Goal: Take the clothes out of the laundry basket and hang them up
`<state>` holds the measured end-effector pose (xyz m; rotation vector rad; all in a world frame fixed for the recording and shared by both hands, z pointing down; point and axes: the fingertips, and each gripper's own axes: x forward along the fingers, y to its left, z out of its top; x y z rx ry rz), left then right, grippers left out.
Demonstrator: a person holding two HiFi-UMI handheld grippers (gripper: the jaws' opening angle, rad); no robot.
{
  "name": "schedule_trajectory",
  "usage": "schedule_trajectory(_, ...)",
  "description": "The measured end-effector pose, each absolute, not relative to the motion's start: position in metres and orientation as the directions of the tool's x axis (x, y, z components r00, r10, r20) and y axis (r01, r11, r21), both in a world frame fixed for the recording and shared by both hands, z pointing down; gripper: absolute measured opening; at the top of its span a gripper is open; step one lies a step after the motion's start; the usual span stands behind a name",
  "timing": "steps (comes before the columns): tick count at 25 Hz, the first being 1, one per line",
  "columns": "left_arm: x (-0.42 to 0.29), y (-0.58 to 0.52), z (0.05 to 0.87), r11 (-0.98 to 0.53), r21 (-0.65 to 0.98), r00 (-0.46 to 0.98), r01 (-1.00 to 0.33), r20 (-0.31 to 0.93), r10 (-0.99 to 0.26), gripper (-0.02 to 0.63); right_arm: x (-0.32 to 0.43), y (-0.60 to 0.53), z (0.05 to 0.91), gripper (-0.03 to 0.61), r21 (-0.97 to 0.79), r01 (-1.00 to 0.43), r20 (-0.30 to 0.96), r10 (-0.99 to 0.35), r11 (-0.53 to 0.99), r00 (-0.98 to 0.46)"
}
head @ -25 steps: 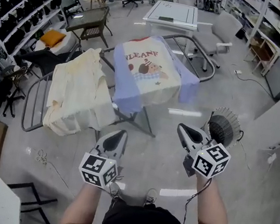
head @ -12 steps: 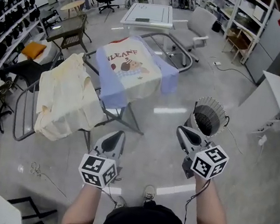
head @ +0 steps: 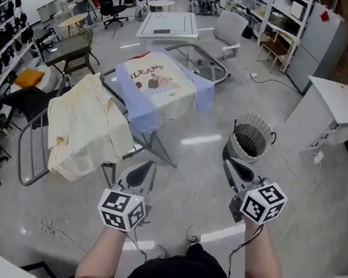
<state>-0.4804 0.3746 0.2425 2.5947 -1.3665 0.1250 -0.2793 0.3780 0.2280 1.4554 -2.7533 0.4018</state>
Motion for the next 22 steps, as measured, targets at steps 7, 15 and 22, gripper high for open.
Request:
schedule_trajectory(7, -0.496, 0.402, 0.233, -0.584, 0.131, 0.598, -0.801, 0.154, -0.787, 0.01, -0.295, 0.414, 0.222, 0.005, -0.207, -0.832, 0.109, -0.833, 0.515, -0.542)
schedule_trajectory(15, -0.507, 0.412, 0.232, -0.588, 0.12, 0.6, -0.8, 0.157, -0.785, 0.009, -0.305, 0.424, 0.221, 0.005, -0.198, -0.836, 0.108, -0.836, 0.512, -0.538)
schedule_trajectory(22, -0.513, 0.41, 0.234, -0.579, 0.126, 0.593, -0.805, 0.151, -0.791, 0.009, -0.31, 0.423, 0.223, 0.005, -0.187, -0.835, 0.118, -0.832, 0.517, -0.542)
